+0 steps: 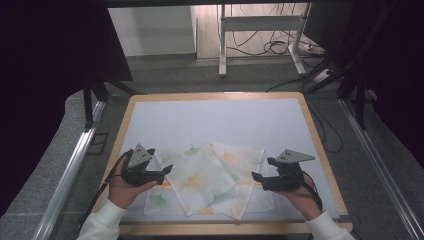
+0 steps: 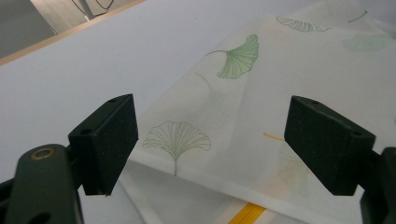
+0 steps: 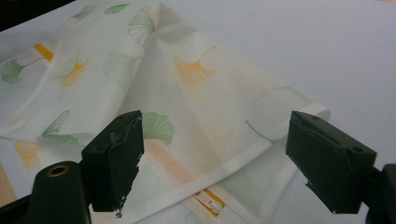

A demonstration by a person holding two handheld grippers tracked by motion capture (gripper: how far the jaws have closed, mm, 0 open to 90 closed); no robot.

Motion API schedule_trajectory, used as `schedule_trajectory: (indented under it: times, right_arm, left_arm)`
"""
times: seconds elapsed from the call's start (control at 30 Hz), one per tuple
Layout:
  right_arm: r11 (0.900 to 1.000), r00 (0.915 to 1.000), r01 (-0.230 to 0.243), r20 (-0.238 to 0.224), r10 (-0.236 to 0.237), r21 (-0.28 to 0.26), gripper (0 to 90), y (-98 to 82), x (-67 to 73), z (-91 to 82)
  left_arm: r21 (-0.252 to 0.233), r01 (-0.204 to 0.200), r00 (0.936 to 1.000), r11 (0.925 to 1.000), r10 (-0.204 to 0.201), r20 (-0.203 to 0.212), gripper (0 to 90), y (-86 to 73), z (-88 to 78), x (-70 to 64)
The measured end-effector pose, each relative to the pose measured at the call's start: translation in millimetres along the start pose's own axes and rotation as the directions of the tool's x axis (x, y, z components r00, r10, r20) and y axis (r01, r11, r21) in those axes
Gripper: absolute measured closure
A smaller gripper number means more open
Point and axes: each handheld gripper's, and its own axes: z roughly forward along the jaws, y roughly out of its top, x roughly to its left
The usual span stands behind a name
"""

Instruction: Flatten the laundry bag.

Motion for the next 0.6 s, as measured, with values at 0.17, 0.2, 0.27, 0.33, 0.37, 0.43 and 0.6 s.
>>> schedule_trajectory:
  times: [0.17, 0.2, 0.27, 0.33, 0.37, 0.43, 0.6]
  right_arm:
    - [1.0, 0.9999, -0.016, -0.001, 0.016, 0.015, 19.5, -3.3, -4.8, 4.7]
    - [1.0, 0.9998, -0.017, -0.004, 0.017, 0.017, 19.7, -4.0, -7.6, 7.4]
    - [1.0, 0.9999, -0.016, -0.004, 0.016, 0.015, 20.0, -4.0, -10.6, 9.0]
    - [1.0, 0.9999, -0.015, -0.005, 0.015, 0.013, 20.3, -4.1, -11.8, 9.6]
    - [1.0, 0.9999, -0.015, -0.008, 0.015, 0.016, 20.5, -4.5, -13.1, 10.5]
    - [1.0, 0.9999, -0.011, -0.005, 0.011, 0.024, 20.7, -5.4, -14.1, 12.4]
    - [0.999, 0.9998, 0.001, 0.02, -0.001, 0.037, 21.4, -10.2, -9.4, 9.5]
  left_arm:
    - [0.018, 0.027, 0.9996, 0.9995, -0.027, -0.002, 18.6, -0.7, 2.0, 1.1]
    - [0.029, 0.035, 0.9994, 0.999, -0.035, 0.004, 18.7, -1.7, 3.9, 0.6]
    - [0.031, 0.035, 0.9994, 0.9989, -0.035, 0.004, 18.9, -2.5, 4.8, -0.6]
    - [0.037, 0.034, 0.9994, 0.9987, -0.034, 0.005, 19.0, -4.5, 7.0, -3.9]
    - [0.041, 0.029, 0.9996, 0.9987, -0.029, 0.003, 19.2, -4.9, 8.0, -4.9]
    - [0.056, 0.017, 0.9999, 0.9983, -0.017, 0.0, 19.3, -5.3, 11.1, -6.4]
    - [0.057, 0.009, 1.0, 0.9983, -0.009, -0.002, 19.4, -4.7, 11.4, -9.3]
